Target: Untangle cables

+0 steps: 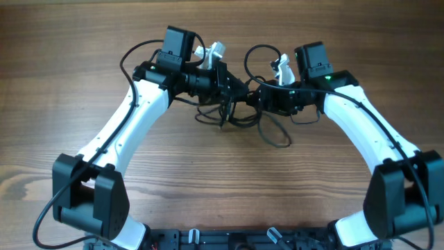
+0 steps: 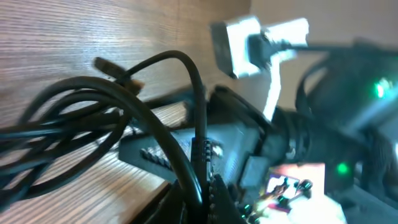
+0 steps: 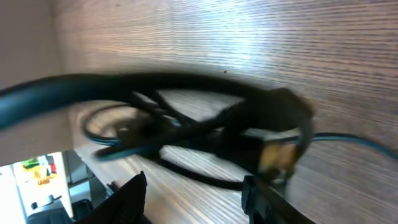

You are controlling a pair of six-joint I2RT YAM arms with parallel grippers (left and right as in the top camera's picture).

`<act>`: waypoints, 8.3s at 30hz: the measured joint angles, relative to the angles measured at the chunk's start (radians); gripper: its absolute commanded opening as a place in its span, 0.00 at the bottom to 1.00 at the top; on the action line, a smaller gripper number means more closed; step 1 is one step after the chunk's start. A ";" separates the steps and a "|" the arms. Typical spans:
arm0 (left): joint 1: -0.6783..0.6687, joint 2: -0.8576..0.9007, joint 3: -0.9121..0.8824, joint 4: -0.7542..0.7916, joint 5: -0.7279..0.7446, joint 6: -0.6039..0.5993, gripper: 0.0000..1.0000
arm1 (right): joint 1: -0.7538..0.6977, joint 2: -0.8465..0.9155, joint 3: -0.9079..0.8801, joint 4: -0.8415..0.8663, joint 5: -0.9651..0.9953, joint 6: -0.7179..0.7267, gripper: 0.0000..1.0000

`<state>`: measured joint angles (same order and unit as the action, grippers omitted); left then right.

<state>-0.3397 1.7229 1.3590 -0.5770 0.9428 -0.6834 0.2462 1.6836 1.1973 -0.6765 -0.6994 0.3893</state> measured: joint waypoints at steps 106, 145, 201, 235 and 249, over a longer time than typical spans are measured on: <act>0.326 -0.047 0.005 -0.305 -0.443 0.542 0.71 | -0.186 -0.083 -0.006 -0.402 0.074 -0.414 1.00; 0.109 0.109 0.002 -0.140 -0.475 0.496 0.52 | -0.137 -0.085 -0.006 -0.285 0.233 -0.206 1.00; -0.021 -0.286 0.248 -0.256 -0.540 0.274 0.04 | -0.137 -0.209 -0.026 -0.087 0.009 -0.125 0.82; 0.094 -0.246 0.269 0.176 -0.027 -0.101 0.04 | -0.041 -0.208 -0.026 -0.021 -0.028 0.079 0.80; 0.161 -0.277 0.266 0.515 -0.022 -0.320 0.04 | 0.242 0.177 -0.026 0.075 0.043 0.170 0.65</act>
<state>-0.1791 1.4460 1.6249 -0.0616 0.9211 -1.0035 0.4885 1.8606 1.1709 -0.6018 -0.6563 0.5594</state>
